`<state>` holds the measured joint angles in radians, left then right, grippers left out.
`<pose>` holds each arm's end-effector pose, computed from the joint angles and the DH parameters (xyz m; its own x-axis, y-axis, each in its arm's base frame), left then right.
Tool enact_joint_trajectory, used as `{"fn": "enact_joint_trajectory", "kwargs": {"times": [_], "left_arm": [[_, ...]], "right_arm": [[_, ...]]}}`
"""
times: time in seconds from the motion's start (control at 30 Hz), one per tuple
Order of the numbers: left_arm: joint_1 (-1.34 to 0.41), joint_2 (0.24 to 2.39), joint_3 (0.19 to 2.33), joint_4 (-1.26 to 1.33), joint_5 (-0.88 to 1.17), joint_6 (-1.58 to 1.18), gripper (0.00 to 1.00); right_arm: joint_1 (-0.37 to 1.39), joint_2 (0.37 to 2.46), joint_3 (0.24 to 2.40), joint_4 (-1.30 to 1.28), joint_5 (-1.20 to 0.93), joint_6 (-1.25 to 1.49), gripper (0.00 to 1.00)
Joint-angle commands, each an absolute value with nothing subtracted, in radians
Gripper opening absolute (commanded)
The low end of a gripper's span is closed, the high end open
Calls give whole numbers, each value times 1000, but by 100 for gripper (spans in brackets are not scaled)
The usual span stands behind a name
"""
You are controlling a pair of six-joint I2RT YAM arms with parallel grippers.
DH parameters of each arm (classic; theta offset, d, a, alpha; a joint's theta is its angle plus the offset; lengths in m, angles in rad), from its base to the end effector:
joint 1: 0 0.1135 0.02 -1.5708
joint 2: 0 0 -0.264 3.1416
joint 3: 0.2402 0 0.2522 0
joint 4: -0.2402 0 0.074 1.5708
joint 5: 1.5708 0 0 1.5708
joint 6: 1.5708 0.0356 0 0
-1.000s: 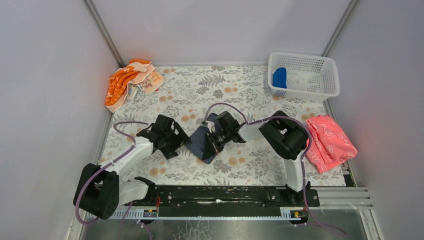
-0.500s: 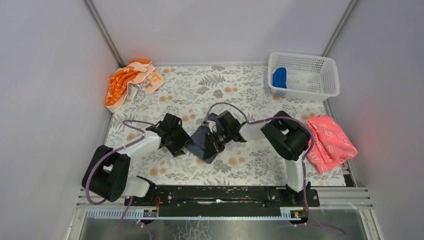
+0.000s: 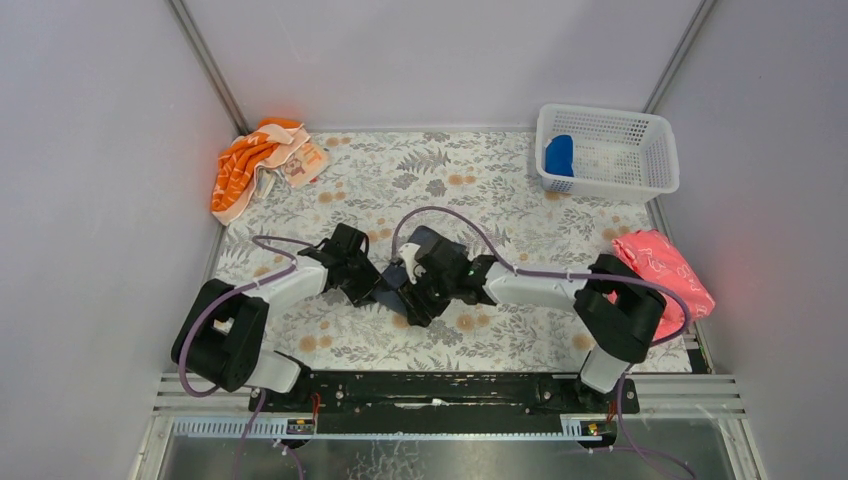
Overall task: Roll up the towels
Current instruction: Roll the towel at the center of the board.
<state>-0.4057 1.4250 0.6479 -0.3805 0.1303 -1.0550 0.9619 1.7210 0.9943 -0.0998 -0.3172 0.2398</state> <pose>0.2208 -0.0999 0.1456 -0.7972 -0.5963 -0.0945 -0.5154 0.7536 -0.4080 0.1942 0.2980 0.1773 -0.6225 -0.4982 -0.6036 -0.7745 0.5028 0.3838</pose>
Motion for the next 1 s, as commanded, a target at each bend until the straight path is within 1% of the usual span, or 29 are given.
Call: {"fn": "enact_joint_trajectory", "kwargs": {"times": [0.0, 0.13, 0.3, 0.57, 0.87, 0.97], "left_arm": [[-416, 1487, 613, -405, 50, -1011, 44], [-417, 1490, 614, -405, 55, -1008, 44], [-419, 1497, 617, -406, 57, -1006, 44], [-421, 1504, 618, -405, 60, -1003, 44], [-420, 1493, 616, -400, 63, -1000, 45], [-420, 1479, 620, -407, 55, -995, 47]], "right_arm": [[1066, 1621, 1037, -146, 21, 91, 64], [1125, 1599, 1041, -121, 153, 29, 67], [1176, 1625, 1044, -90, 178, -41, 67], [1253, 1717, 1019, -9, 197, -115, 63], [1273, 1852, 1033, -36, 290, -135, 59], [1272, 1901, 1037, -69, 320, -144, 54]]}}
